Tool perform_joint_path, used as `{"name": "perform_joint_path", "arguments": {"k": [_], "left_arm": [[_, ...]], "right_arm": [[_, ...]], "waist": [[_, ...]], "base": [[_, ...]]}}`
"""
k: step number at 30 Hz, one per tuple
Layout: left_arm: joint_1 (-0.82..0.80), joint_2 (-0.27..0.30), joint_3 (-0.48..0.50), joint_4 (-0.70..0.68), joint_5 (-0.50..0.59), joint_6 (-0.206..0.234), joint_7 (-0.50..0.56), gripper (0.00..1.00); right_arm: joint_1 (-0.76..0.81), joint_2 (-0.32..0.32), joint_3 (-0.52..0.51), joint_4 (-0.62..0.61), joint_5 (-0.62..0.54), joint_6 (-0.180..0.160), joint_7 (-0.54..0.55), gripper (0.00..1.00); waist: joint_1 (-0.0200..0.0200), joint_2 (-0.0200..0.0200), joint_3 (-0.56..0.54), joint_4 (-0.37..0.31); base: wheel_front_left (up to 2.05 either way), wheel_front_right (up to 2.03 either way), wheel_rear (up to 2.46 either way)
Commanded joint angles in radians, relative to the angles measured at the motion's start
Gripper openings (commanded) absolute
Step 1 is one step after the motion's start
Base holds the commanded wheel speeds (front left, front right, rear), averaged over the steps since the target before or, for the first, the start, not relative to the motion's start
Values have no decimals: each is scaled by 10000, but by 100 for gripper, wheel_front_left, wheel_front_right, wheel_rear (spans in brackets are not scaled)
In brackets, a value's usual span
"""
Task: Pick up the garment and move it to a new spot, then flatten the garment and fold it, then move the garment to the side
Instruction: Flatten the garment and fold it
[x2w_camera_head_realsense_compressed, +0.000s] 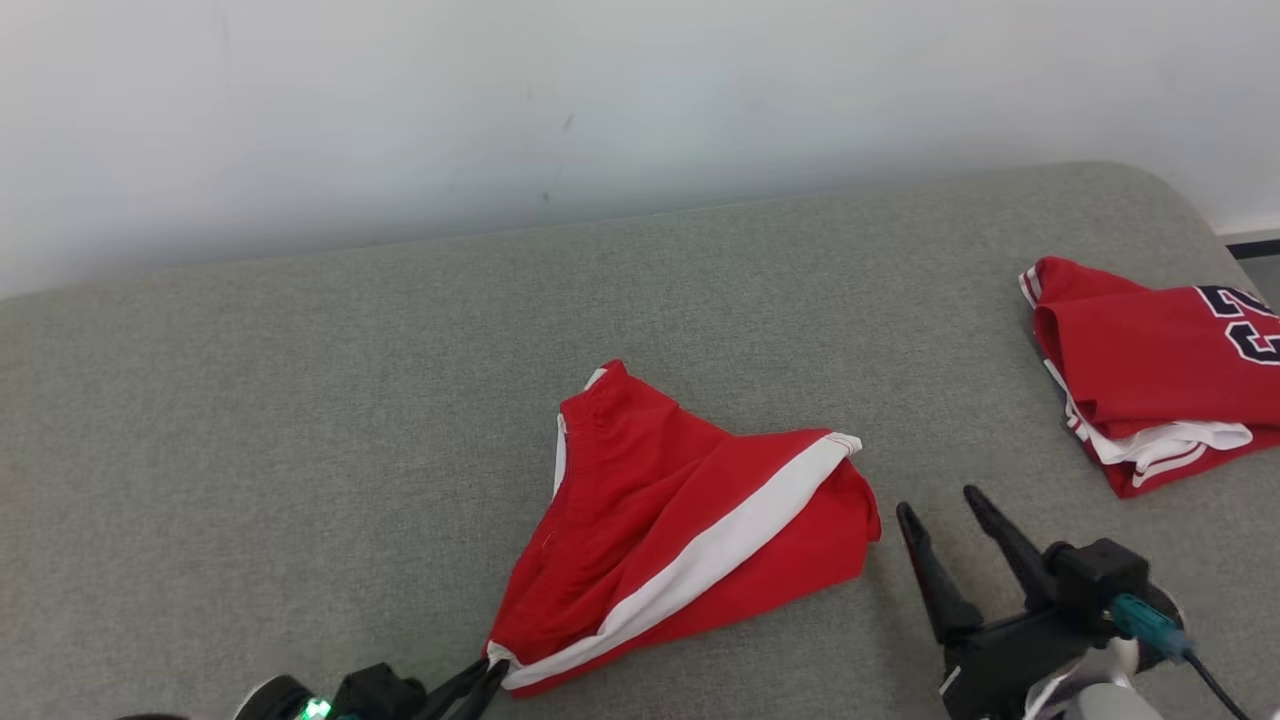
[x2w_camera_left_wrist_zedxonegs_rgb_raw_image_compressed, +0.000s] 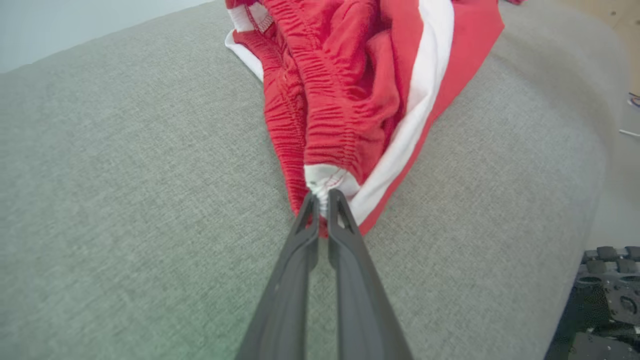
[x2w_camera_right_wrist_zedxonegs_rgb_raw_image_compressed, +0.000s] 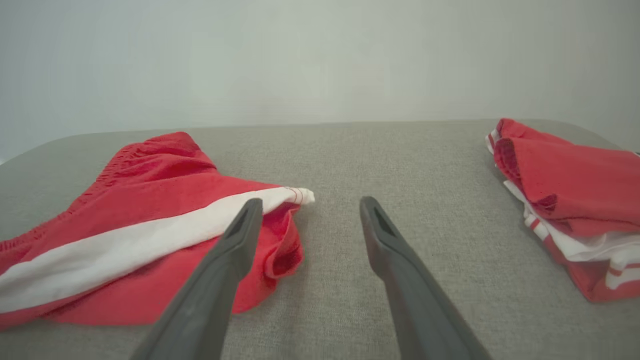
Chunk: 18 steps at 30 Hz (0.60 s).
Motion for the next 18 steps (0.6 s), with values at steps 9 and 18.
{"name": "perform_joint_path", "arguments": {"k": [9,18], "left_arm": [[292,121,350,-503,-531,167,-123,0],[-78,46,200,-610,-464,146,-157,0]], "right_arm": [[-2322,381,1269,2487,2150,-13,143,100],[-3946,217,3157,3939,3977,-13,993,91]], "waist": [[-1,0,303,339],[-1,0,686,604]], "base": [[0,0,0],[0,0,0]]}}
